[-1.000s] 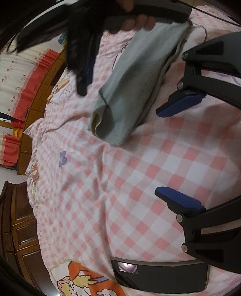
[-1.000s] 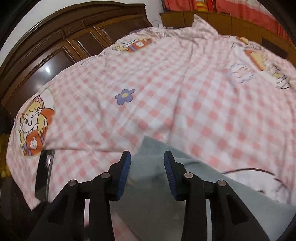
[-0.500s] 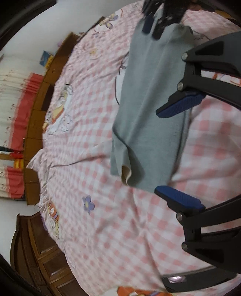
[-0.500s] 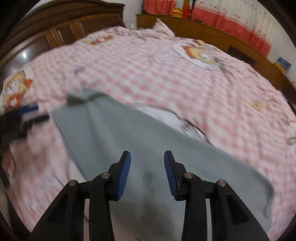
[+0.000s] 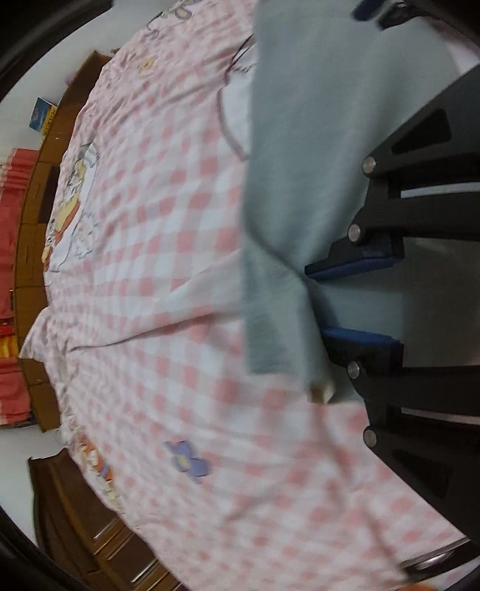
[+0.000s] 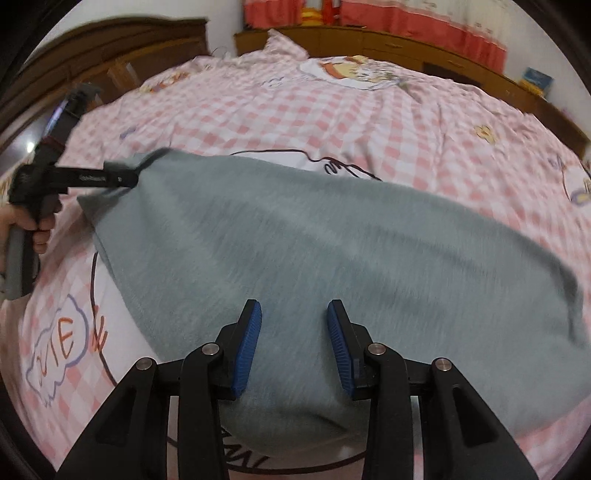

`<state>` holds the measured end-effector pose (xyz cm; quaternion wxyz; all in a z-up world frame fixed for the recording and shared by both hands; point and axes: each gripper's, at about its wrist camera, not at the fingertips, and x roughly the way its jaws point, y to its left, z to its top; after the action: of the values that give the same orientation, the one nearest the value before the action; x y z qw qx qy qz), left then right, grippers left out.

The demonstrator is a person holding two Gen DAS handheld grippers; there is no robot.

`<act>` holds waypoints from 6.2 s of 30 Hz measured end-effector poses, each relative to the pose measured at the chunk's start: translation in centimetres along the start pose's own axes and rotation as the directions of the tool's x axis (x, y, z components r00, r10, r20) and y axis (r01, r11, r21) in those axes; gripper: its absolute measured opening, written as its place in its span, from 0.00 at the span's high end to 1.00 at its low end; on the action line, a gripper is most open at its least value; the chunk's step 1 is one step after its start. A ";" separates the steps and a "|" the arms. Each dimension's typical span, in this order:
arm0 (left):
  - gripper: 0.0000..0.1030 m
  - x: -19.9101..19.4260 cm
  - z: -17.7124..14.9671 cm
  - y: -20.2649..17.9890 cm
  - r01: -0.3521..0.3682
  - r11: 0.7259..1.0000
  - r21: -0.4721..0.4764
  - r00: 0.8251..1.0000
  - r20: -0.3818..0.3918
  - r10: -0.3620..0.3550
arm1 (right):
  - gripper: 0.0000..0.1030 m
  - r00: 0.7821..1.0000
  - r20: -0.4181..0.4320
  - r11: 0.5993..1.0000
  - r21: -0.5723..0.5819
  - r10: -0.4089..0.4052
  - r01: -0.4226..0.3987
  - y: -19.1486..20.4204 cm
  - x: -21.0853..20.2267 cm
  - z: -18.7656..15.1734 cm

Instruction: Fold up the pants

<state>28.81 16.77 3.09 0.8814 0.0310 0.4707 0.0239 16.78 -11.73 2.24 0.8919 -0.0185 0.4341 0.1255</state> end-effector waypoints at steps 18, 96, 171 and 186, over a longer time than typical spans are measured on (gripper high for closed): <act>0.41 -6.1 -5.3 0.1 0.053 0.998 -0.039 0.997 0.051 -0.051 | 0.62 0.992 0.122 0.995 0.091 0.018 -0.029 0.8 -5.6 -1.7; 0.36 -9.5 -8.7 -13.6 0.431 0.863 0.264 0.874 0.114 -0.472 | 0.41 0.860 0.009 0.845 0.191 -0.511 0.500 1.6 -2.9 -4.4; 0.48 -5.4 -6.0 -6.4 -0.056 0.969 -0.242 0.961 -0.277 -0.014 | 0.81 0.985 0.155 0.977 0.210 -0.078 0.044 -0.6 -5.4 -10.0; 0.59 -6.6 -4.8 -6.1 0.019 0.970 -0.243 0.955 -0.284 -0.090 | 0.81 0.984 0.172 0.975 0.220 -0.056 0.017 -0.9 -5.3 -10.2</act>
<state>21.27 10.33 5.41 0.7997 -0.0919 0.5903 0.0600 6.01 -15.17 -0.05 0.9257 0.0825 0.3640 0.0617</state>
